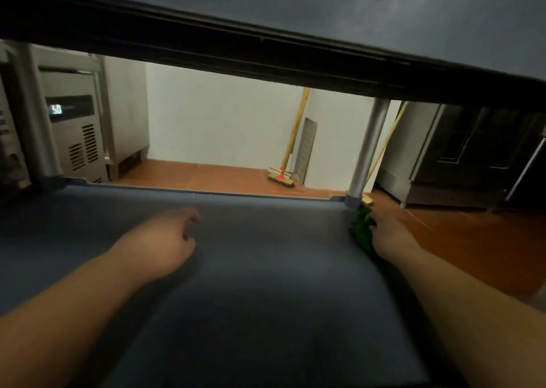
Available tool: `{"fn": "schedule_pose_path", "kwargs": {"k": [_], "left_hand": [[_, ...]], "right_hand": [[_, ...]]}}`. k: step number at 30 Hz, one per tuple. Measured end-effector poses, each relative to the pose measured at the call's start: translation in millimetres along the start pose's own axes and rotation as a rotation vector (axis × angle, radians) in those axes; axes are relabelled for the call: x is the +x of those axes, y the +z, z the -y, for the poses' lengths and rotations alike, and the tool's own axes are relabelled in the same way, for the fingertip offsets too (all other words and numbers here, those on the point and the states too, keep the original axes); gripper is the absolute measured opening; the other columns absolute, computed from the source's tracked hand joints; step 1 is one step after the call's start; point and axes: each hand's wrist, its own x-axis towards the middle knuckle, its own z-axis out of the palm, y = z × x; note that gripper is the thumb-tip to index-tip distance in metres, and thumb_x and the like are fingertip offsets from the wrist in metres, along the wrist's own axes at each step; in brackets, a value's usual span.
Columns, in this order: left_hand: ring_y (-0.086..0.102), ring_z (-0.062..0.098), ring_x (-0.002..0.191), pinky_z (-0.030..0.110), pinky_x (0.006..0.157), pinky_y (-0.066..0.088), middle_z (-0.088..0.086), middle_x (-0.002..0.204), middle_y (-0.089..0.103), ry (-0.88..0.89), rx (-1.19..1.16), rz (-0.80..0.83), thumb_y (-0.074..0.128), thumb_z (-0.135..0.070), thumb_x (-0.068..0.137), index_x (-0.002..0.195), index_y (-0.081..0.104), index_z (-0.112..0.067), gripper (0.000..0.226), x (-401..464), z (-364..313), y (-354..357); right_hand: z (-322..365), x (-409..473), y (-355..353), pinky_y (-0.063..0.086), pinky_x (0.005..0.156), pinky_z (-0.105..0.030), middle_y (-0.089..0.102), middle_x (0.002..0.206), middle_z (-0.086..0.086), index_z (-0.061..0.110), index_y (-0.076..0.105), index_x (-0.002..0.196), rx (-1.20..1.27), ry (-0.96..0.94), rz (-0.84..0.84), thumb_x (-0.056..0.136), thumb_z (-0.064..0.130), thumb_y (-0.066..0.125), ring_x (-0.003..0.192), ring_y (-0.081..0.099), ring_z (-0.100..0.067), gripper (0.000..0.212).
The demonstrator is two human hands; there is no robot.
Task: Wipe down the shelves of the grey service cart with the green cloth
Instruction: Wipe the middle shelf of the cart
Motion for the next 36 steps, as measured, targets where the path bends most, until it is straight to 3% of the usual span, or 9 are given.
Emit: {"fn": "schedule_pose_path", "kwargs": {"k": [4,7,10,13,15,19,28,33,36], "left_hand": [[0.055,0.014,0.114,0.034,0.096,0.047,-0.006,0.132,0.055,0.038,0.001,0.021,0.056,-0.026,0.09,0.135,0.045,-0.033,0.047,2,-31,13],[0.054,0.013,0.115,0.032,0.094,0.046,-0.006,0.132,0.055,0.042,0.016,0.025,0.054,-0.026,0.091,0.134,0.045,-0.034,0.045,-6,-26,7],[0.056,0.01,0.11,0.028,0.09,0.047,-0.007,0.128,0.056,0.005,-0.001,0.026,0.055,-0.027,0.091,0.131,0.046,-0.036,0.041,-22,-4,-9],[0.057,0.01,0.109,0.033,0.092,0.05,-0.008,0.124,0.058,-0.035,-0.022,0.026,0.056,-0.03,0.09,0.128,0.045,-0.039,0.041,-43,27,-27],[0.057,0.01,0.108,0.036,0.091,0.051,-0.008,0.124,0.057,-0.067,-0.04,0.016,0.055,-0.032,0.09,0.131,0.041,-0.04,0.043,-56,51,-39],[0.052,0.015,0.109,0.035,0.089,0.05,-0.005,0.128,0.052,-0.172,-0.003,-0.036,0.053,-0.035,0.092,0.136,0.034,-0.036,0.048,-83,107,-64],[0.049,0.026,0.116,0.042,0.094,0.046,0.004,0.124,0.052,-0.332,-0.084,-0.206,0.044,-0.015,0.089,0.122,0.044,-0.022,0.034,-132,219,-92],[0.046,0.028,0.122,0.04,0.097,0.041,0.011,0.129,0.048,-0.441,-0.055,-0.176,0.044,-0.012,0.094,0.127,0.042,-0.016,0.034,-129,236,-97],[0.053,0.031,0.104,0.039,0.08,0.045,0.011,0.114,0.051,-0.38,-0.106,-0.357,0.049,-0.015,0.091,0.119,0.044,-0.017,0.028,-132,236,-97]], "right_hand": [[-16,-7,-6,0.051,0.078,-0.034,0.058,0.1,-0.004,0.025,0.058,0.105,0.016,0.024,0.005,0.101,0.014,0.047,0.085,0.059,-0.019,0.016],[-2,-13,0,0.052,0.085,-0.036,0.058,0.108,-0.008,0.014,0.061,0.109,-0.007,0.047,0.01,0.101,0.015,0.044,0.089,0.058,-0.023,0.019],[30,-26,7,0.055,0.082,-0.044,0.06,0.101,-0.004,0.025,0.059,0.105,0.057,0.059,-0.032,0.1,0.02,0.042,0.086,0.06,-0.023,0.018],[89,-44,19,0.054,0.075,-0.037,0.062,0.095,-0.004,0.022,0.059,0.096,0.122,0.034,0.006,0.098,0.02,0.041,0.082,0.06,-0.021,0.018],[138,-57,30,0.049,0.075,-0.034,0.061,0.102,-0.006,0.021,0.058,0.102,0.117,-0.062,0.045,0.098,0.02,0.04,0.087,0.058,-0.021,0.019],[250,-85,54,0.051,0.089,-0.044,0.057,0.116,-0.007,0.021,0.058,0.115,0.124,-0.247,0.075,0.098,0.022,0.042,0.101,0.058,-0.029,0.023],[519,-172,109,0.047,0.095,-0.044,0.054,0.128,-0.012,0.018,0.056,0.126,0.245,-0.7,0.183,0.098,0.021,0.043,0.111,0.054,-0.036,0.031],[595,-208,114,0.046,0.095,-0.046,0.059,0.121,-0.014,0.014,0.062,0.116,0.283,-0.964,0.278,0.095,0.022,0.057,0.108,0.057,-0.034,0.023],[602,-211,119,0.049,0.092,-0.046,0.06,0.119,-0.01,0.017,0.062,0.115,0.237,-1.035,0.254,0.093,0.029,0.057,0.108,0.058,-0.032,0.025]]}}
